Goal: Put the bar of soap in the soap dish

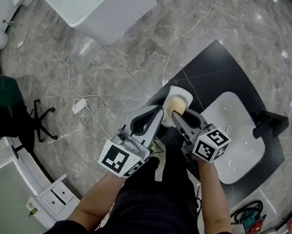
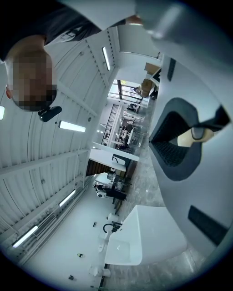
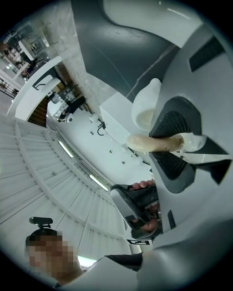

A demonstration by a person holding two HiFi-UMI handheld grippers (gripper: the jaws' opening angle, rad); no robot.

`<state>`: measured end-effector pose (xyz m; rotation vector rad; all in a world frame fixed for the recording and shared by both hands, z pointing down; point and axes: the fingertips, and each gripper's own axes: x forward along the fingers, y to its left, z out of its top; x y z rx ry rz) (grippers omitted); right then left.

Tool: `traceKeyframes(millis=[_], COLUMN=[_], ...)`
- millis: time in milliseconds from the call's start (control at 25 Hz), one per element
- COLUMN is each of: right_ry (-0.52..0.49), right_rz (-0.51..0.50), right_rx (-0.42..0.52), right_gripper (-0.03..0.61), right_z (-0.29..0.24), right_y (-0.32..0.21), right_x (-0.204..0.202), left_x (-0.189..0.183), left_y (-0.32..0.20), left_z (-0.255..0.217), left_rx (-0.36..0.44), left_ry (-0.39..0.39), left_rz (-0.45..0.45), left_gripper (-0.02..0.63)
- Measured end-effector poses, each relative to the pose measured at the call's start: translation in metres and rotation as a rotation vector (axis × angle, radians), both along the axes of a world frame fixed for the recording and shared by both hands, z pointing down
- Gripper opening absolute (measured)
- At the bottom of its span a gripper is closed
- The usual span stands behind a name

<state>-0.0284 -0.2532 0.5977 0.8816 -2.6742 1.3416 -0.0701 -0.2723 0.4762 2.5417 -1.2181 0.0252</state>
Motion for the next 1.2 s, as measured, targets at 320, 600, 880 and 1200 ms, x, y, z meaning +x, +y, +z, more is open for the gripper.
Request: traceKeyframes(millis=[320,600,880,1200], right_ry=[0.053,0.055,0.156,0.314], right_rz=[0.011,0.024,0.027,0.033], right_rx=[0.010,0.023,0.055,0.051], right_gripper=[0.100,0.100,0.101,0.102], right_z=[0.015,0.022,0.026,0.028], right_y=[-0.004,-0.005,-0.005,-0.005], right_x=[-0.004,-0.006,-0.005,-0.003], left_x=[-0.002,-0.003,-0.002,-0.004], left_y=[-0.002,-0.001,-0.002,-0.004], left_z=[0.008,0.011,0.012,0.010], left_rx=[-0.013,-0.019,-0.020,-0.020], left_ry=[-0.004,-0.006,-0.005,-0.001], left_rz=[-0.007,-0.012,-0.012,-0.010], left_gripper=[0.006,0.006,0.006,0.006])
